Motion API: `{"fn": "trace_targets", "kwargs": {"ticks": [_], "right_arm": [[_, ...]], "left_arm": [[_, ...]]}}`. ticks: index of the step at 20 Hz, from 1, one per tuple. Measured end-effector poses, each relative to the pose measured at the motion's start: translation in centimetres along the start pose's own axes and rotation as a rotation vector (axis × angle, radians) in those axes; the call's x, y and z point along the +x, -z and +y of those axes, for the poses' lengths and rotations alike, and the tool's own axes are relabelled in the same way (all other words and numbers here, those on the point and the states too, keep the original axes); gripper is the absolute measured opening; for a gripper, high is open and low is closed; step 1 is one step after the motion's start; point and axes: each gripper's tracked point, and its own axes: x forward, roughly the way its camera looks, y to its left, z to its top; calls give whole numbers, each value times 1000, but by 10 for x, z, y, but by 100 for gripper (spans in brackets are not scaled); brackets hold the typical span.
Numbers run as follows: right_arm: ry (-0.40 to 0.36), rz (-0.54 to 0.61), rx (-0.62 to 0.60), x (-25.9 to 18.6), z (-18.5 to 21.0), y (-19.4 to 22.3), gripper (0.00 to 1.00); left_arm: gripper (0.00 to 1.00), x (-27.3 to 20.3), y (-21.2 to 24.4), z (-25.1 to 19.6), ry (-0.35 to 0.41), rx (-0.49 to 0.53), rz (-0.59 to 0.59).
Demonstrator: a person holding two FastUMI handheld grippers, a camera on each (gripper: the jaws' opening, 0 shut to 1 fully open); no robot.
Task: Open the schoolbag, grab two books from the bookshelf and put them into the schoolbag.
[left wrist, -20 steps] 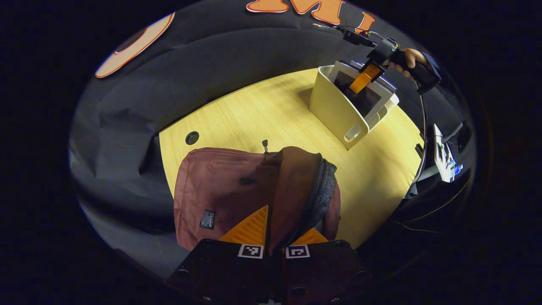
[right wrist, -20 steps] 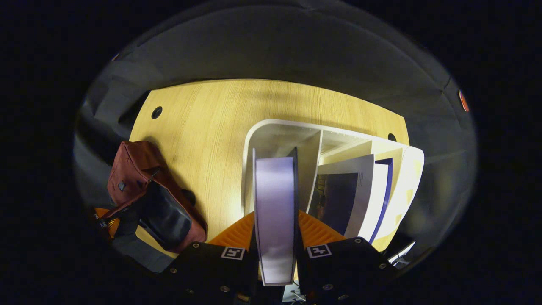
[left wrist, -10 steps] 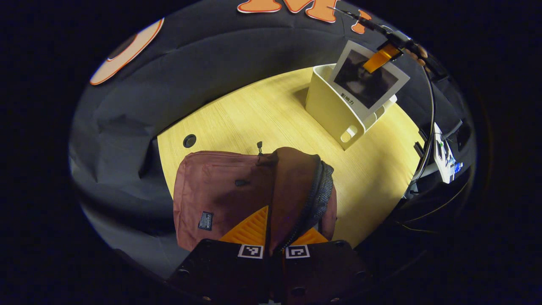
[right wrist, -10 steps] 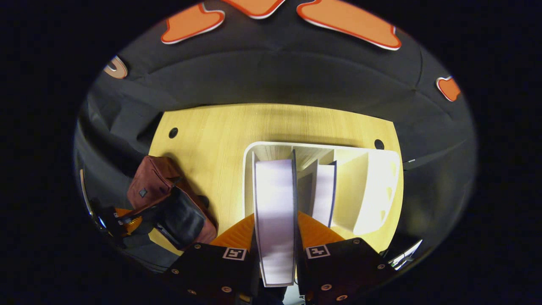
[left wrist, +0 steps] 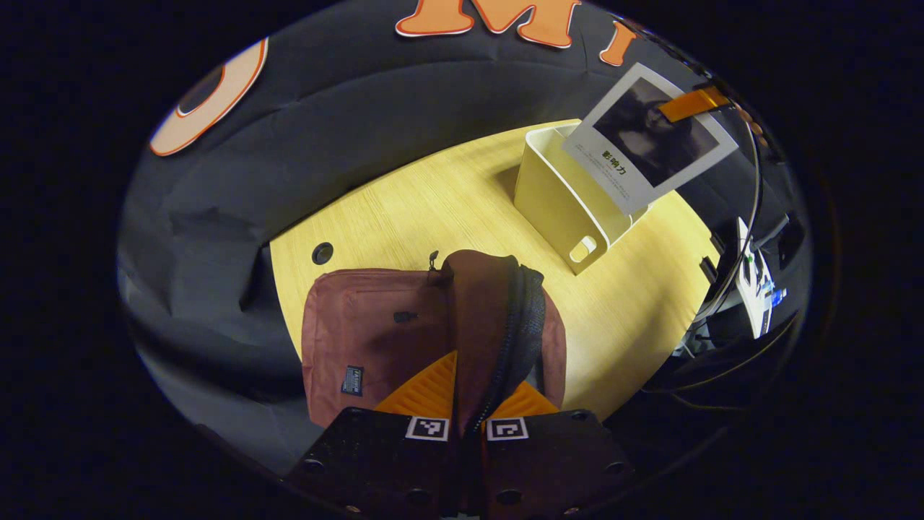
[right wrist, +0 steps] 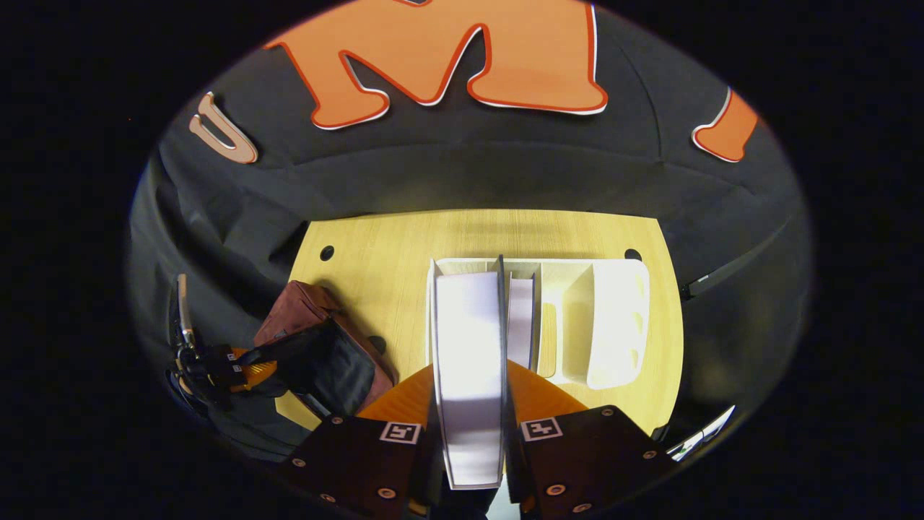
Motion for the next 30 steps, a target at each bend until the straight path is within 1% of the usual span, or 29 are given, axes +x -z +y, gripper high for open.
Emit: {"fn": "trace_targets", "kwargs": {"ticks": [2,5,8,10,14,17,18,20,23,27,30], "right_arm": [[-44,-36,14,-11,8,1,35],[-117,-89,25,-27,27,10,35],[-205,-110,78,-25,45,29,35],[-255,-102,108,-22,55,41,35],[-326,-72,144,-5,73,67,35],[-418,-49,208,9,96,82,34],[-440,-42,212,16,103,87,34],[-461,-31,230,33,114,100,34],[-500,-9,288,57,126,118,34],[-524,-24,358,85,140,126,33],[-553,-38,413,110,159,130,34]], "left_arm": [[5,0,4,-4,4,-19,-3],[5,-3,0,-6,-9,-26,-24],[5,-2,-7,-12,-2,-56,-55],[5,-4,-11,-15,0,-77,-61],[5,-10,-20,-19,-17,-97,-77],[5,-8,-25,-27,-14,-116,-81],[5,-8,-26,-27,-15,-121,-81],[5,-7,-30,-31,-15,-129,-87],[5,-7,-33,-37,-14,-139,-92],[5,-6,-34,-44,-8,-162,-111],[5,-5,-39,-53,-1,-162,-133]]}}
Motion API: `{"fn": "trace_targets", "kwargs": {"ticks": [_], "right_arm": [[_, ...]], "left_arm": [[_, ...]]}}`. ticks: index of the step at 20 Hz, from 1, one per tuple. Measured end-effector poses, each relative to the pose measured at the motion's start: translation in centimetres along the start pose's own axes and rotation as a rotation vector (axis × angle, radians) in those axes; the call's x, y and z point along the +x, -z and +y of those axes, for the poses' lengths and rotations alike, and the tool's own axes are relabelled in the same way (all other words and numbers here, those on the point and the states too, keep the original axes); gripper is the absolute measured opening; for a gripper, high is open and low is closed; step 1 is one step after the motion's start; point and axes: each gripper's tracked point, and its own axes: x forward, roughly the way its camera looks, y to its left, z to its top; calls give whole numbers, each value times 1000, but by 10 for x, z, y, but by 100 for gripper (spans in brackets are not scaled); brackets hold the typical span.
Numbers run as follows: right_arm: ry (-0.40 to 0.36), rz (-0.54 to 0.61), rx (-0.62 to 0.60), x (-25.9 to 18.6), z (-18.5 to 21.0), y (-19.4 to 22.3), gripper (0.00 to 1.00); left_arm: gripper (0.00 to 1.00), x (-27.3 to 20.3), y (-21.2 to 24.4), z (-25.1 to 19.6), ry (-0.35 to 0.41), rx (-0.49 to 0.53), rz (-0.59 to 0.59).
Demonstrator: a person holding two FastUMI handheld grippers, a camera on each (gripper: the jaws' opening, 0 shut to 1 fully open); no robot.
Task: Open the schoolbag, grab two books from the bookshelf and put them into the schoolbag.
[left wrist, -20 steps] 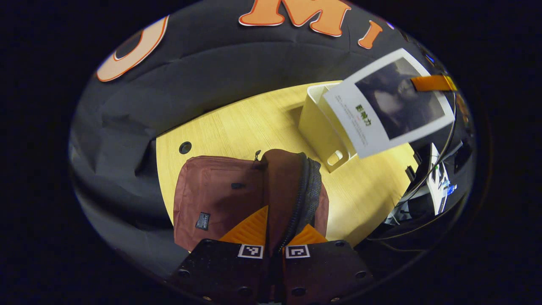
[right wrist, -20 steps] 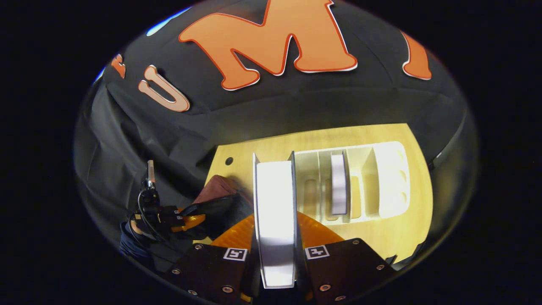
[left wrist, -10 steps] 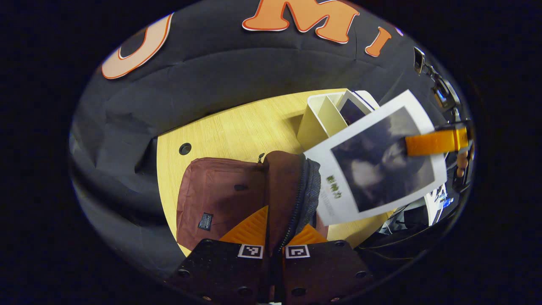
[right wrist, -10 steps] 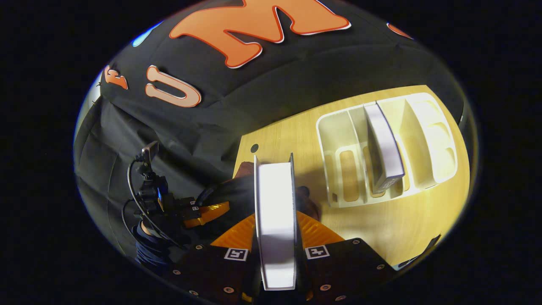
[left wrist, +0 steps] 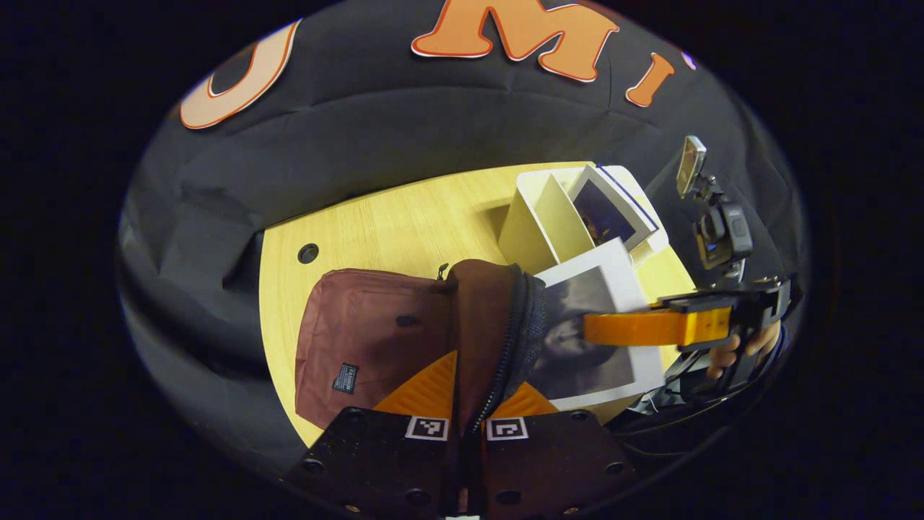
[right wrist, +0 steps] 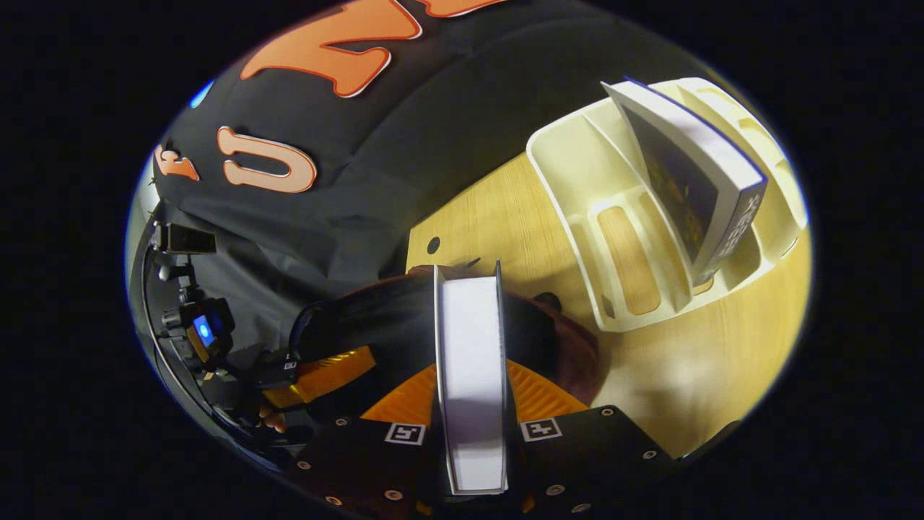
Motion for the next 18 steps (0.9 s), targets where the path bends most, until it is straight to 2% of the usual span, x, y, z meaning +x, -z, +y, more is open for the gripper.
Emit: {"fn": "trace_targets", "kwargs": {"ticks": [9,11,14,15,18], "right_arm": [[-127,-118,82,73,3,24,33],[-118,-130,64,88,6,30,33],[-98,-108,110,101,12,31,34],[-62,-108,115,102,8,31,37],[32,-118,64,88,-6,26,38]], "left_arm": [[5,-2,1,-15,22,59,-71],[5,-3,6,-16,32,49,-71],[5,-2,7,-13,23,44,-79],[5,1,8,-11,23,30,-76],[5,4,12,-9,40,-4,-70]]}}
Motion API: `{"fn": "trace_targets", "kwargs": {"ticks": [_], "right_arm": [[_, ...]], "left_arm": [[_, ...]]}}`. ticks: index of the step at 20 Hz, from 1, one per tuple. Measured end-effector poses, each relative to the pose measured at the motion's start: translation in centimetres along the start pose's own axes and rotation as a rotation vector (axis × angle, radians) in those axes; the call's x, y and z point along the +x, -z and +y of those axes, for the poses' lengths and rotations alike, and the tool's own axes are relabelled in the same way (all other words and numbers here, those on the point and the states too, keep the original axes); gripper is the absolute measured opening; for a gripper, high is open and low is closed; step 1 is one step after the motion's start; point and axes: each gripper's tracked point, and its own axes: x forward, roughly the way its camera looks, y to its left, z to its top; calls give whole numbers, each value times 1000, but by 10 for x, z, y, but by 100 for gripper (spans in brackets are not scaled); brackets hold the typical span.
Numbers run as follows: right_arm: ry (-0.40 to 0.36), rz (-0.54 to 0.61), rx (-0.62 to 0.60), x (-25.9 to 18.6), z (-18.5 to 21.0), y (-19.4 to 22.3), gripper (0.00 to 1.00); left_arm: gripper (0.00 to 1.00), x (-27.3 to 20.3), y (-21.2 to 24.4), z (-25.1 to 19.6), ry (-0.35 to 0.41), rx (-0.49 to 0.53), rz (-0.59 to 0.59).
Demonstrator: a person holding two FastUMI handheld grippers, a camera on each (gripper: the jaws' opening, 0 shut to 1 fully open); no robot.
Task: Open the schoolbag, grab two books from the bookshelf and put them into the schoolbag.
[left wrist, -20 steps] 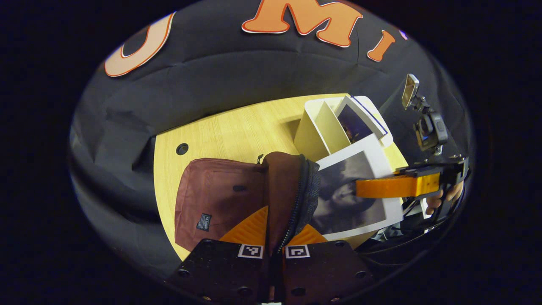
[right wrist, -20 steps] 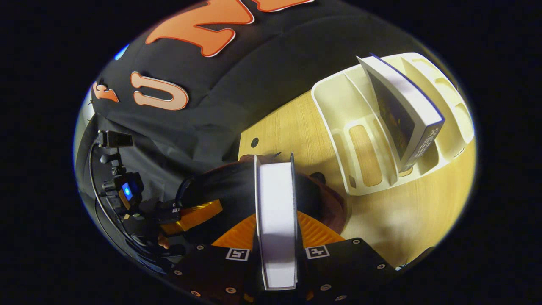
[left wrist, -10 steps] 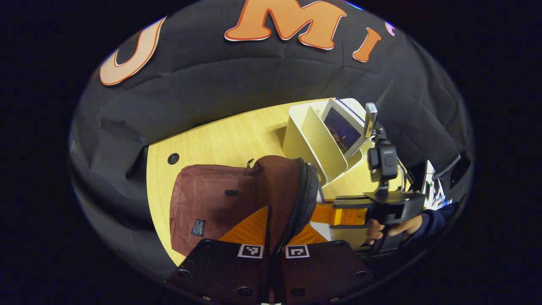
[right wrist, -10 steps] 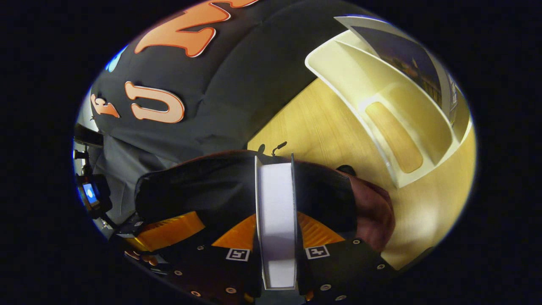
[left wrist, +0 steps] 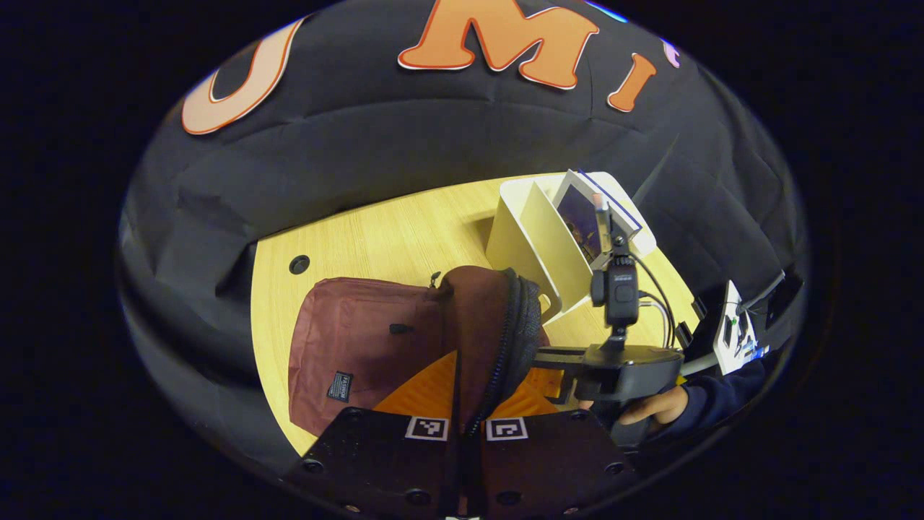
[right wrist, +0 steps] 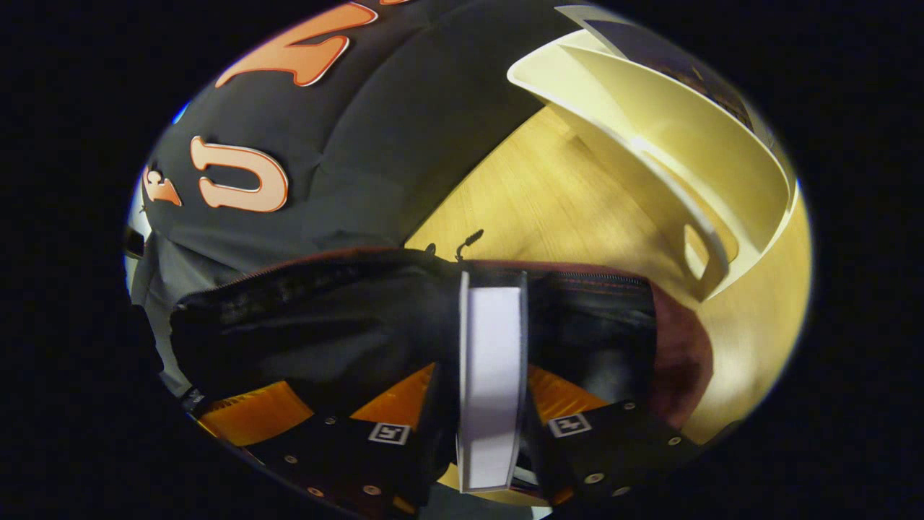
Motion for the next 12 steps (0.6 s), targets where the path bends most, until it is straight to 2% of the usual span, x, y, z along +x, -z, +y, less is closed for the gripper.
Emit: {"fn": "trace_targets", "kwargs": {"ticks": [1,2,3,4,5,7,12], "right_arm": [[28,3,-26,-8,-5,-3,69],[58,27,-46,-15,-13,-2,92],[87,42,-52,-26,-21,0,67],[104,52,-74,-36,-26,0,88],[134,66,-104,-45,-36,0,94],[195,81,-178,-65,-53,-4,96],[273,77,-287,-115,-62,-32,97]], "left_arm": [[5,1,1,1,1,0,-1],[5,3,-1,1,0,5,-4],[5,4,-1,3,-9,18,-6],[5,5,-1,4,-13,24,-8],[5,7,0,4,-14,31,-7],[5,12,1,0,-3,32,-10],[5,13,3,-1,-13,56,-8]]}}
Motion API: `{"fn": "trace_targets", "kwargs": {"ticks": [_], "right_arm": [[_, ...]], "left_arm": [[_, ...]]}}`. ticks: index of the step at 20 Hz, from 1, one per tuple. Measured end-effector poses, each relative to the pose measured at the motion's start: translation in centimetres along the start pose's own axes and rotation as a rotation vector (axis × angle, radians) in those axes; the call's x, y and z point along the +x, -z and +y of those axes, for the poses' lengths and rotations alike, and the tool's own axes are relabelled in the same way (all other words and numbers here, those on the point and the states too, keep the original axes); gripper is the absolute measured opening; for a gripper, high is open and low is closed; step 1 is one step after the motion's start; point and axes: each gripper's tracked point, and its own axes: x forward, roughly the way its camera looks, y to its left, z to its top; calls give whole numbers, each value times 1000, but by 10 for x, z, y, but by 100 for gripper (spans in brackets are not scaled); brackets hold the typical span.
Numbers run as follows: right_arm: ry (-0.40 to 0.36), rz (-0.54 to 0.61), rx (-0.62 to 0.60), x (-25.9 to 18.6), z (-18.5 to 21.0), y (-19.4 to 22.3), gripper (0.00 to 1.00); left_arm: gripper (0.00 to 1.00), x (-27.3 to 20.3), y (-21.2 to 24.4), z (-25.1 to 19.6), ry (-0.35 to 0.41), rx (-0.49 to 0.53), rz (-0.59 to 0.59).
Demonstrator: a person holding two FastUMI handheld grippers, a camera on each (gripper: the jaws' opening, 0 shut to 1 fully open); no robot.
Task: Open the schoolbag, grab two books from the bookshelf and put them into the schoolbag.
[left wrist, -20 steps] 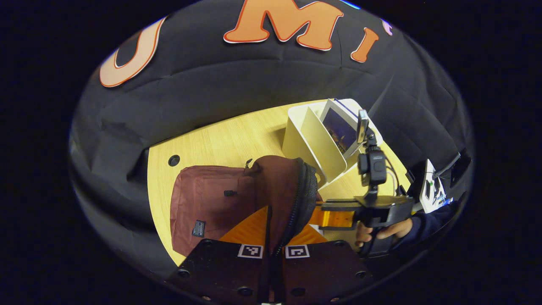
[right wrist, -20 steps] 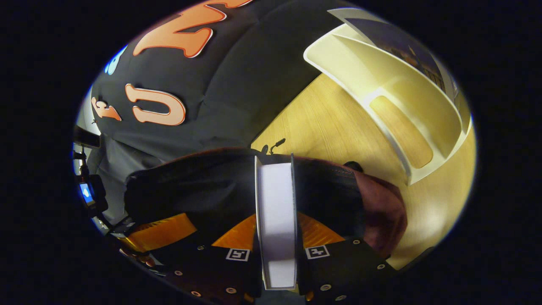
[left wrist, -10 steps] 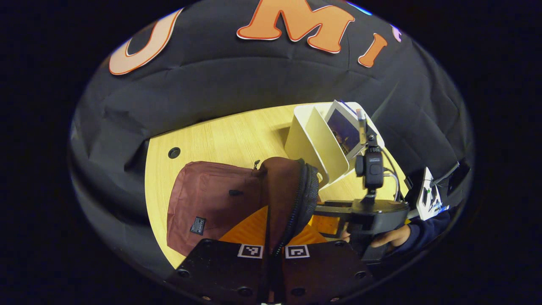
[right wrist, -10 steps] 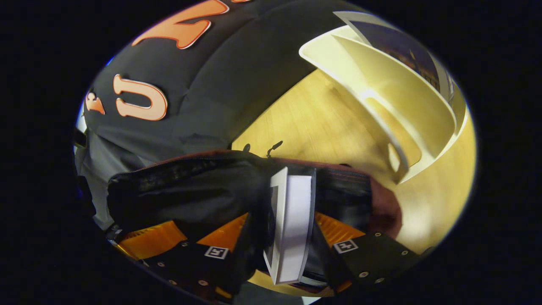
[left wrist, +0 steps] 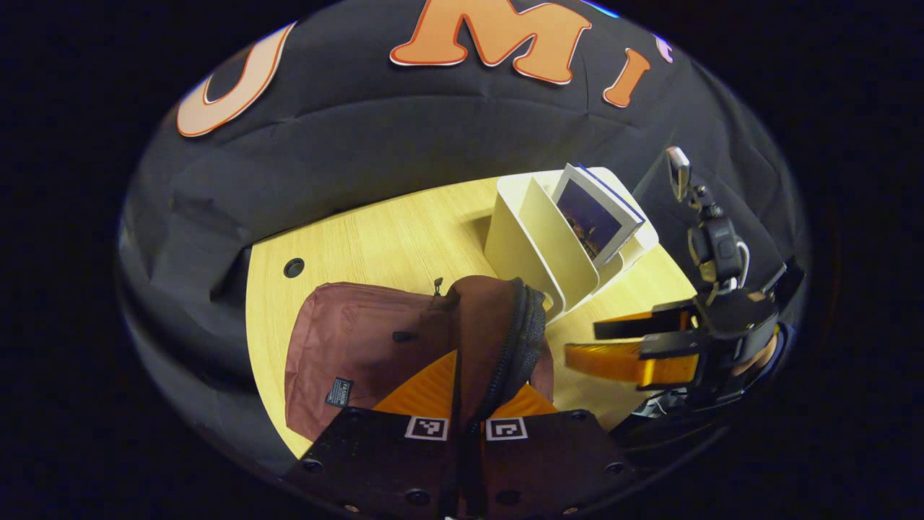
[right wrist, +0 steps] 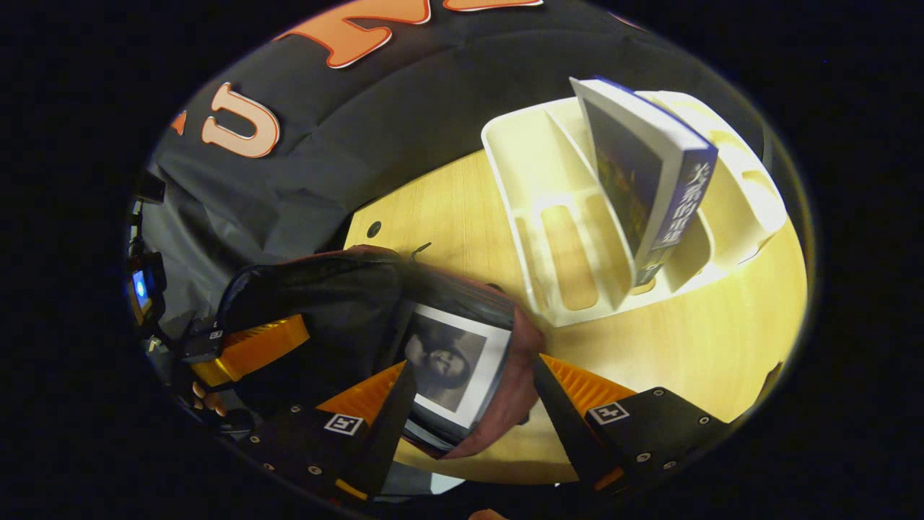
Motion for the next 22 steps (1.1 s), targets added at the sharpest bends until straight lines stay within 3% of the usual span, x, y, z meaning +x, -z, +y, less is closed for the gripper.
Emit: {"fn": "trace_targets", "kwargs": {"ticks": [2,5,10,16,22], "right_arm": [[36,-12,-63,-20,-14,-14,97],[31,37,-87,-49,-15,-29,97],[161,4,-226,-81,-53,-84,97],[221,52,-294,-83,-69,-136,97],[237,126,-364,-49,-81,-175,97]], "left_arm": [[5,0,1,-1,-3,2,2],[5,5,2,-3,1,-13,5],[5,9,4,-3,-1,-35,10],[5,14,6,1,-4,-69,23],[5,20,11,1,-1,-109,41]]}}
